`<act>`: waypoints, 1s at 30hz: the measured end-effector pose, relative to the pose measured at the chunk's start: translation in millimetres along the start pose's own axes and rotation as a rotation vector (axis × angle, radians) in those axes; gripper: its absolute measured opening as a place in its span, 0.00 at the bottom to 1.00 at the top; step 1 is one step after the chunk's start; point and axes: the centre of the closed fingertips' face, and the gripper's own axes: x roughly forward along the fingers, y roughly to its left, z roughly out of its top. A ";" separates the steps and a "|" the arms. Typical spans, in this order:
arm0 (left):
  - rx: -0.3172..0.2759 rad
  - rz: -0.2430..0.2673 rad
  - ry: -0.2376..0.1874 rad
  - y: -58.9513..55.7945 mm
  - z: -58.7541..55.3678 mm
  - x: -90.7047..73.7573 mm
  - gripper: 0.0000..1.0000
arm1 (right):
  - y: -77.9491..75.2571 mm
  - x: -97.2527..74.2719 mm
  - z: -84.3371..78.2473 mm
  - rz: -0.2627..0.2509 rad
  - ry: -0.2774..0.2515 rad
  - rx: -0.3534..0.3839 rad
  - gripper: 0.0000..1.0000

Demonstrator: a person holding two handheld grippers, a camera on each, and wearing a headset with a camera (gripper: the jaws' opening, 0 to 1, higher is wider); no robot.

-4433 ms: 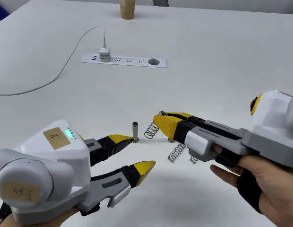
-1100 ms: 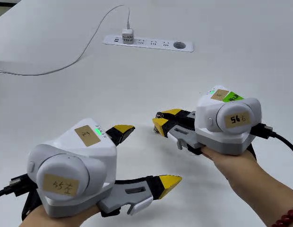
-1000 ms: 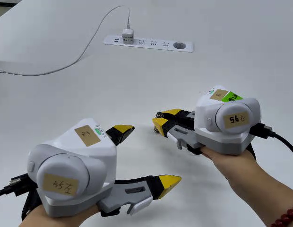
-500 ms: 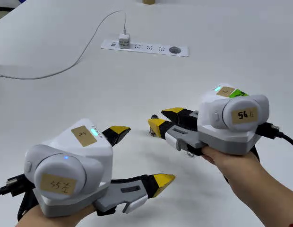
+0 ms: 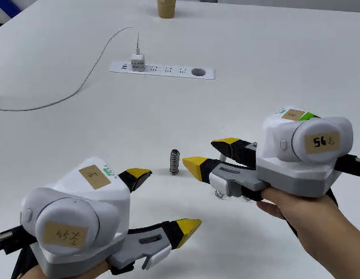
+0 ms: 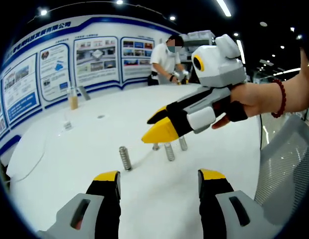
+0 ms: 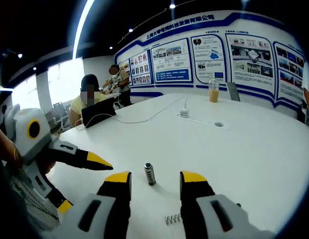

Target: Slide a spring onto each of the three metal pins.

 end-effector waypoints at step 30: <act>0.028 -0.033 0.039 -17.1 3.7 32.7 0.46 | -34.1 -75.7 -26.2 -0.052 0.028 0.038 0.53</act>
